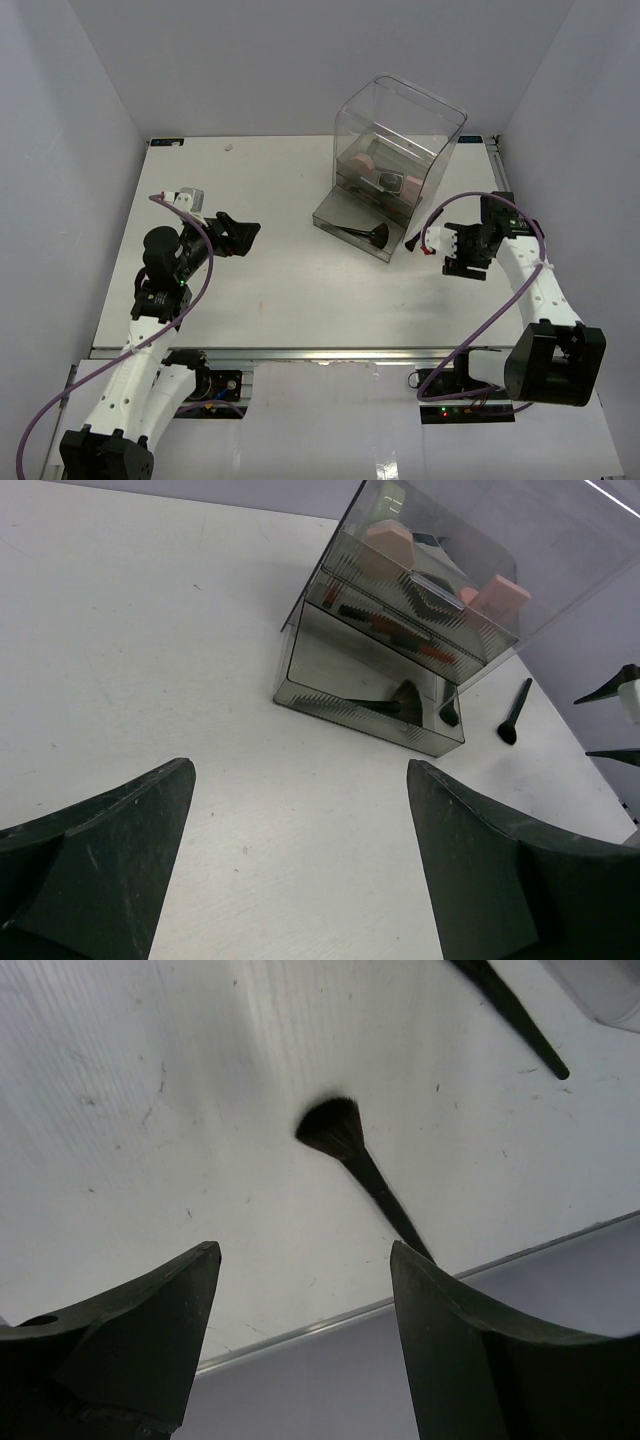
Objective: Organize the makeup
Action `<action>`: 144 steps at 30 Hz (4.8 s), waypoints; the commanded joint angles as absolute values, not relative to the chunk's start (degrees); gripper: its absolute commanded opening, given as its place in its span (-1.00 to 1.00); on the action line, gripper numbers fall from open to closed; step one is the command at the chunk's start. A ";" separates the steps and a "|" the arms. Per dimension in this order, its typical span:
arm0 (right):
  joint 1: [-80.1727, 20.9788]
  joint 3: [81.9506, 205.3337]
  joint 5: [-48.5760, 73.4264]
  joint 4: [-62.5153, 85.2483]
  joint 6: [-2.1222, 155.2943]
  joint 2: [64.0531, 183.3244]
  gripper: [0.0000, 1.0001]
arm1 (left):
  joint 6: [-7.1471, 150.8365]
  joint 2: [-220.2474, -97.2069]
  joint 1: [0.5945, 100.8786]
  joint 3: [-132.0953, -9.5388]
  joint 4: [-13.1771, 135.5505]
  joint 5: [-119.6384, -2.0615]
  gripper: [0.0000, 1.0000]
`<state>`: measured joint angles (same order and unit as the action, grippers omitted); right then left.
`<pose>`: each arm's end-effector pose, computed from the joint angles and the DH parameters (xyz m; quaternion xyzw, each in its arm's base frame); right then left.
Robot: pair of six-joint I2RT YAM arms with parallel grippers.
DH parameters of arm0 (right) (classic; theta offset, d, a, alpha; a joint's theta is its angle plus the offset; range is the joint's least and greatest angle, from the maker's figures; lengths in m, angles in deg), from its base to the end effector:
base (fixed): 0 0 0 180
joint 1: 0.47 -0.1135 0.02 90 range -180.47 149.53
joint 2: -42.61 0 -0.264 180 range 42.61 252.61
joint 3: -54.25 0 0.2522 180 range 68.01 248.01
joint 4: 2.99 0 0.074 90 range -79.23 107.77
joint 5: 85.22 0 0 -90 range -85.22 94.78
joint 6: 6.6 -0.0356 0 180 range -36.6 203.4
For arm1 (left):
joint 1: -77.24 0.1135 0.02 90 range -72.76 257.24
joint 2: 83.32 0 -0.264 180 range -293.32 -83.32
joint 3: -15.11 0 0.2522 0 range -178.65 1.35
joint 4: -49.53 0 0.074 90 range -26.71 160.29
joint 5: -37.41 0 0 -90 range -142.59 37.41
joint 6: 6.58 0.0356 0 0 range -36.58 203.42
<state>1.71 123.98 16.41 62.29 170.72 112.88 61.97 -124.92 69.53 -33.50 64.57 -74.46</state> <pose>0.2278 -0.0015 0.2603 -0.6737 0.7021 -0.0763 0.2177 0.1755 -0.0371 0.3046 0.0349 0.7507 -0.3007 0.5872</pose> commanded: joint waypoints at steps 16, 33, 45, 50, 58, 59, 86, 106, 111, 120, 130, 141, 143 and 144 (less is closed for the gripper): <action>4.98 134.66 5.14 53.17 191.15 142.20 0.45 | 62.15 -123.31 69.41 -33.36 63.73 -75.01 0.96; 3.09 136.59 2.90 52.74 188.43 150.04 -0.11 | 62.15 -123.84 69.41 -33.36 63.80 -75.26 0.96; -0.26 132.94 3.96 54.32 184.37 145.71 -0.33 | 62.15 -123.66 69.45 -33.28 63.77 -75.22 0.96; -3.67 131.28 4.82 54.78 179.58 141.70 -0.52 | 62.15 -123.54 69.41 -33.28 63.79 -75.35 0.96; -5.86 130.10 11.78 59.76 175.71 132.99 -0.62 | 62.07 -123.25 69.44 -33.28 63.73 -75.44 0.96; -6.86 130.24 12.78 60.73 175.05 131.83 -0.62 | 62.07 -123.26 69.41 -33.28 63.76 -75.47 0.96; -30.44 175.39 16.48 58.62 120.36 158.74 -0.44 | 62.59 -123.75 69.41 -33.28 63.91 -73.93 0.96; -29.68 141.94 31.18 49.68 135.20 125.04 -0.01 | 62.42 -123.40 69.41 -33.28 63.74 -74.48 0.96; -21.02 127.55 27.03 37.82 128.43 111.32 0.14 | 62.43 -123.11 69.41 -33.36 63.74 -74.44 0.96; -0.87 120.35 24.30 24.39 101.71 110.76 0.80 | 62.67 -122.78 69.42 -33.28 63.91 -73.79 0.96; 6.47 127.62 18.92 23.82 77.43 127.61 0.97 | 62.68 -122.62 69.41 -33.28 63.99 -73.78 0.96; 3.58 142.20 8.38 28.70 64.38 146.58 0.46 | 62.77 -122.61 69.41 -33.28 63.99 -73.77 0.96; 2.55 143.31 6.88 28.75 64.24 148.08 0.46 | 62.77 -122.59 69.41 -33.29 63.99 -73.75 0.96; 2.18 143.79 6.22 29.01 64.22 149.07 0.47 | 62.78 -122.52 69.41 -33.36 63.99 -73.67 0.96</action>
<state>4.66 139.64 11.19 28.07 67.36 146.57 62.21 -123.52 69.53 -33.48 64.57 -74.02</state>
